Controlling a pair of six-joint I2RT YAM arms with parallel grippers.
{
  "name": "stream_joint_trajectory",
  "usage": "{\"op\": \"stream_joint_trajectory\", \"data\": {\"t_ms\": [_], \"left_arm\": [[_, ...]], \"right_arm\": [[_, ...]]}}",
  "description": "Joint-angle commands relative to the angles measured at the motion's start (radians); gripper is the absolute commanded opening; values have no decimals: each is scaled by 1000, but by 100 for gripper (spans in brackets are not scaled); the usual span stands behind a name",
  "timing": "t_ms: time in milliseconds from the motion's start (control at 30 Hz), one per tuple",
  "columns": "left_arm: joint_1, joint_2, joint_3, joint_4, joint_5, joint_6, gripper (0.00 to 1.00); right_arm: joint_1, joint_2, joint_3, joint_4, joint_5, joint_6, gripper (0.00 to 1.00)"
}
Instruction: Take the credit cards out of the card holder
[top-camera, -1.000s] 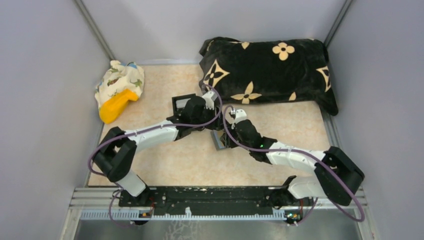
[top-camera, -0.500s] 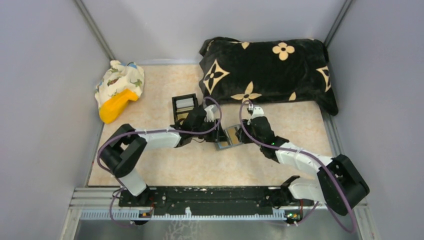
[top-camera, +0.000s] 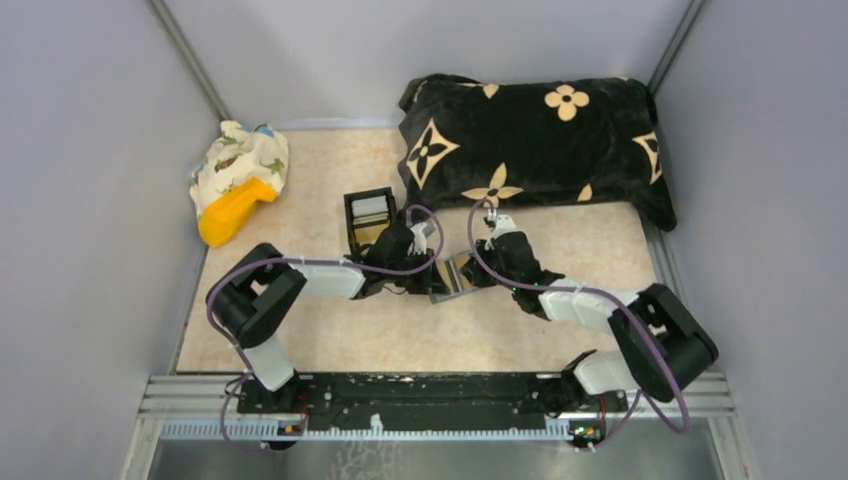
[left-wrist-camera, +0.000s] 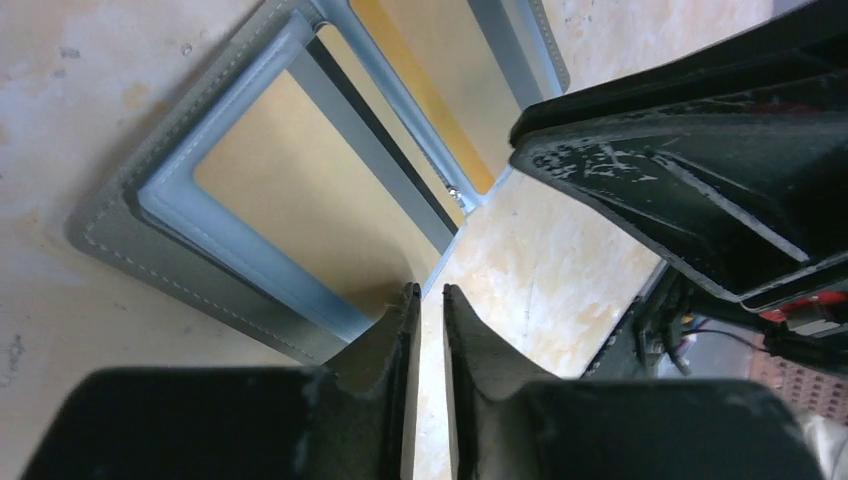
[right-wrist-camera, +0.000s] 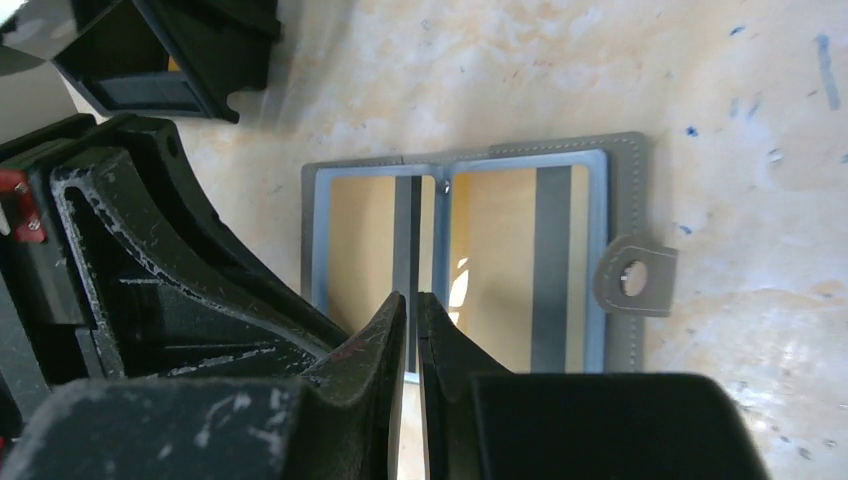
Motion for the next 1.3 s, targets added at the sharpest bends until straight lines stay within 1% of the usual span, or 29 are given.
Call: {"op": "stream_joint_trajectory", "data": {"t_ms": [0, 33, 133, 200, 367, 533, 633, 800, 933, 1033, 1100, 1167, 1267], "left_arm": [[-6, 22, 3, 16, 5, 26, 5], [-5, 20, -3, 19, 7, 30, 0], [-5, 22, -11, 24, 15, 40, 0], [-5, 21, -15, 21, 8, 42, 0], [-4, -12, -20, -8, -30, 62, 0], [-3, -37, -15, -44, -87, 83, 0], [1, -42, -19, -52, -94, 76, 0], [6, -69, -38, -54, -119, 75, 0], [14, -62, -43, -54, -133, 79, 0], [20, -44, -45, -42, -121, 73, 0], [22, -40, -50, -32, -120, 72, 0], [25, -33, -53, -28, -122, 72, 0], [38, -23, -56, -19, -120, 75, 0]], "right_arm": [[-11, 74, -11, 172, -94, 51, 11], [-18, 90, -20, 194, -109, 59, 14], [-42, 127, -39, 247, -130, 73, 23], [-55, 142, -45, 259, -132, 74, 27], [-86, 164, -66, 285, -140, 80, 28], [-98, 204, -76, 315, -165, 93, 25], [-98, 229, -76, 345, -199, 103, 25], [-98, 272, -81, 372, -207, 107, 25], [-98, 288, -85, 397, -224, 114, 25], [-98, 290, -87, 404, -232, 114, 28], [-99, 290, -91, 413, -242, 114, 35], [-100, 290, -94, 425, -249, 115, 39], [-100, 303, -96, 436, -261, 114, 40]]}}
